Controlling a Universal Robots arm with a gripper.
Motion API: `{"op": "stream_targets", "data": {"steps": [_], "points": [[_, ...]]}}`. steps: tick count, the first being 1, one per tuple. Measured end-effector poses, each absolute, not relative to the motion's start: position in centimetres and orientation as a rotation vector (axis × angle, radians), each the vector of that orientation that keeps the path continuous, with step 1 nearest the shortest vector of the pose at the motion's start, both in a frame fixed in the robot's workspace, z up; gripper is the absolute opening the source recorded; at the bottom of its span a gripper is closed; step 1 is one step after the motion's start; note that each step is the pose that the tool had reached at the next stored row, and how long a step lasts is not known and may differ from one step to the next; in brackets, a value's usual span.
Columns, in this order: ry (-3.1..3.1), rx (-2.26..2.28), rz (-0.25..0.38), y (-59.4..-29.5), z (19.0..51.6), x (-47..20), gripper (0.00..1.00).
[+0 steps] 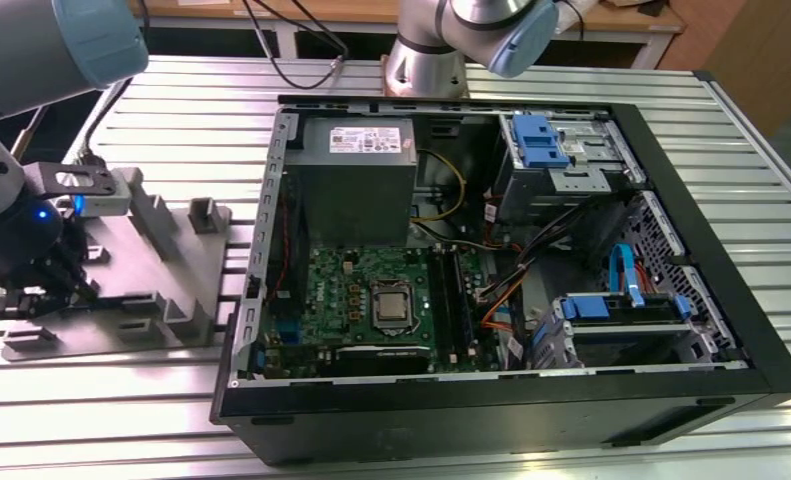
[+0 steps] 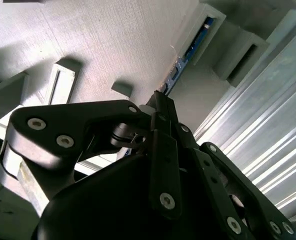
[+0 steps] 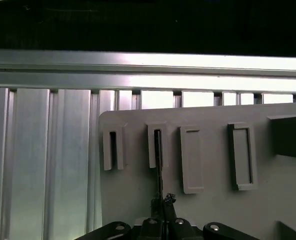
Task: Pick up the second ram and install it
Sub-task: 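Pick up the second ram and move it above second insertion slot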
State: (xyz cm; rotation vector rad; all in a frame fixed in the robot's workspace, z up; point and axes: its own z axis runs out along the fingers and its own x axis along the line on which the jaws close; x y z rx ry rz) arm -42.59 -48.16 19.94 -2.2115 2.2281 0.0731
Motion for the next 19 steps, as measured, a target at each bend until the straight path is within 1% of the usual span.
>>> {"op": "stream_targets", "data": {"steps": [19], "points": [[2.23,-2.209,0.073,-48.15,20.27,-42.58,0.12]]}}
